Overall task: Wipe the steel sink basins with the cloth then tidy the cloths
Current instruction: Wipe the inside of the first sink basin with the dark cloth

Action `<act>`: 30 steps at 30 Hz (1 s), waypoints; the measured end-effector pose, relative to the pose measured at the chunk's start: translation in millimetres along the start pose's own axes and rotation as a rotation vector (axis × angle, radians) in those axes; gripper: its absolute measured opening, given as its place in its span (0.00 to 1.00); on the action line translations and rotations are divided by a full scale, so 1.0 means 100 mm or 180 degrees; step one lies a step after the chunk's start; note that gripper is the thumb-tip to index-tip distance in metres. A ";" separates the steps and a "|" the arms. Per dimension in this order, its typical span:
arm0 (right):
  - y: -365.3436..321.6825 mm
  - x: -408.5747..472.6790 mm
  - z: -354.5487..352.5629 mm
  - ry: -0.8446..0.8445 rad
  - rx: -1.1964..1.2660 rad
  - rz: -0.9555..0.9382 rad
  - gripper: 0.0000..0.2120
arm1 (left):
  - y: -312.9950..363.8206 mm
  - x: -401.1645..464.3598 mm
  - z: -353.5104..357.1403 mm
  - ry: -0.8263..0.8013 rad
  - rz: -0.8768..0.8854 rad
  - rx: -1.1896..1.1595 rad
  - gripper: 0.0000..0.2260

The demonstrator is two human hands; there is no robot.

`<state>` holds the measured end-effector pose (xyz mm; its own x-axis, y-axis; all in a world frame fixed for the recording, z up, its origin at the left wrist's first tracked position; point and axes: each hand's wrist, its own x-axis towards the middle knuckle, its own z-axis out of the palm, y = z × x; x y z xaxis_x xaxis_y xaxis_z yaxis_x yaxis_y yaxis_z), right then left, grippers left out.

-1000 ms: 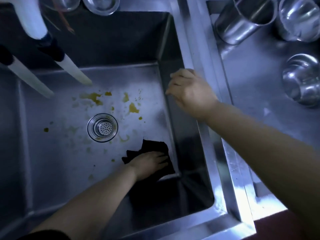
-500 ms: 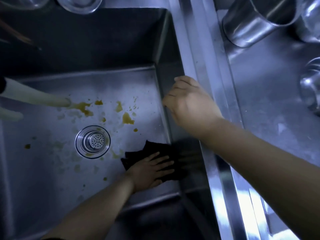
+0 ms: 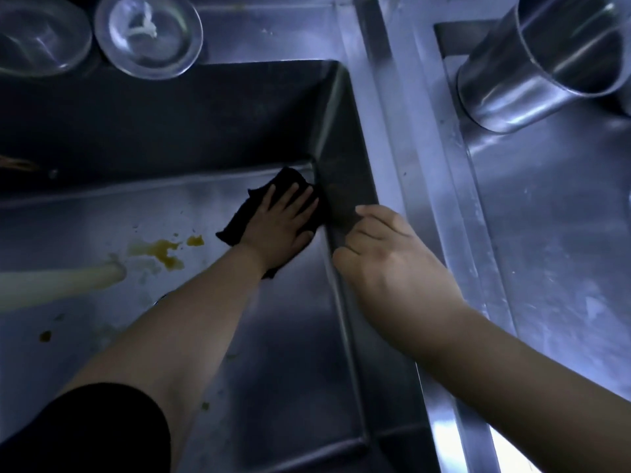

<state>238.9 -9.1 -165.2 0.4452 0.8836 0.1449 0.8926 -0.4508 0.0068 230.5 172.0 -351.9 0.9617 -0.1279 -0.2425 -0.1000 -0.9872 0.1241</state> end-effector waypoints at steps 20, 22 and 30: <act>-0.05 0.01 -0.07 -0.0229 0.0031 -0.0059 0.12 | 0.52 -1.37 0.36 0.0013 -0.0026 -0.0246 0.25; -0.05 0.02 -0.08 -0.0259 -0.0001 -0.0084 0.12 | 0.72 -1.65 0.43 0.0006 0.0109 -0.0346 0.24; -0.05 0.02 -0.08 -0.0490 -0.0129 -0.0065 0.12 | 1.20 -2.47 0.69 -0.0419 0.0757 -0.0274 0.24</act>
<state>234.1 -6.2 -157.3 0.4355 0.9001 -0.0090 0.8993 -0.4346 0.0487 -36.7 79.0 -343.9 0.8717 -0.3719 -0.3190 -0.2914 -0.9170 0.2725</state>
